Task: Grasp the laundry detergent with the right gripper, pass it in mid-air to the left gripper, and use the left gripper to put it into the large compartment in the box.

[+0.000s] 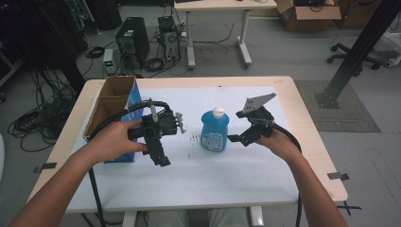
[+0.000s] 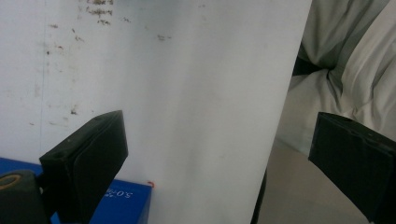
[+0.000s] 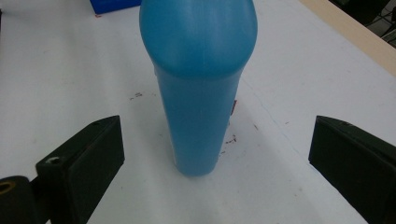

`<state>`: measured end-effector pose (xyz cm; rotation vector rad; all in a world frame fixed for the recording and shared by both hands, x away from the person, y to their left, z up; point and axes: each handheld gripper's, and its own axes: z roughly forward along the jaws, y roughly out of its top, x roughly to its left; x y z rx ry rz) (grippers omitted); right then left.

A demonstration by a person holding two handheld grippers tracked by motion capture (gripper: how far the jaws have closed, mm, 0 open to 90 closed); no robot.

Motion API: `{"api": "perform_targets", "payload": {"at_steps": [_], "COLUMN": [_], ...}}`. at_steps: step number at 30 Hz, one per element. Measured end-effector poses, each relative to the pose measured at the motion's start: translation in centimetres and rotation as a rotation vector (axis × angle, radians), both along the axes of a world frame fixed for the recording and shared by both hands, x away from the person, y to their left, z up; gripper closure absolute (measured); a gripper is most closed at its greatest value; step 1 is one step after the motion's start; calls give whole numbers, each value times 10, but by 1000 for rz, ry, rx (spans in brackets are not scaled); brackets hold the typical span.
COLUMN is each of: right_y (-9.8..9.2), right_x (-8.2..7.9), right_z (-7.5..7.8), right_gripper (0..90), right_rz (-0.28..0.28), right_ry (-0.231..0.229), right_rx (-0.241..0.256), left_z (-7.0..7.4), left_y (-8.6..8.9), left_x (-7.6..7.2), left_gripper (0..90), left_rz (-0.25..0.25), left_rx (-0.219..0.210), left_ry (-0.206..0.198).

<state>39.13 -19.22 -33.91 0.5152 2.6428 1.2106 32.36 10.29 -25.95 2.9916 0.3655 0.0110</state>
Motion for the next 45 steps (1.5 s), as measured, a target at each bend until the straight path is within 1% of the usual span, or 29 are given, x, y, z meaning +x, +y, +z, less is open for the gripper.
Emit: {"api": "perform_targets", "payload": {"at_steps": [6,10,15,16,18,28,32,42,45], "right_y": [-1,-2,-3,-3,-4,-8,-8,-8,-7], "right_x": [-1,-1,-2,-2,-2,-6,-7,-7,-7], "right_z": [-8,-14,-18,-18,-20,-30,-33,-40,-40], "right_gripper": [30,30,33,33,28,27,27,24,24], "right_rz": [-9,-24,-34,-34,-38,-59,-66,-79,-82], "right_ry": [0,-1,-12,-12,-10,-23,-27,-22,-27], "right_rx": [20,45,73,73,89,123,143,173,184], "left_z": [-1,-2,-3,-3,-4,-3,-5,-6,-6], "left_y": [0,0,0,0,0,-1,-2,-2,-2], "left_x": [1,1,1,1,1,1,1,1,1], "left_gripper": [48,48,47,47,48,48,47,48,48], "left_rz": [1,1,3,3,3,0,-1,1,1], "left_rx": [1,1,1,1,2,5,4,5,4], "left_ry": [1,4,5,5,6,9,9,13,13]}}
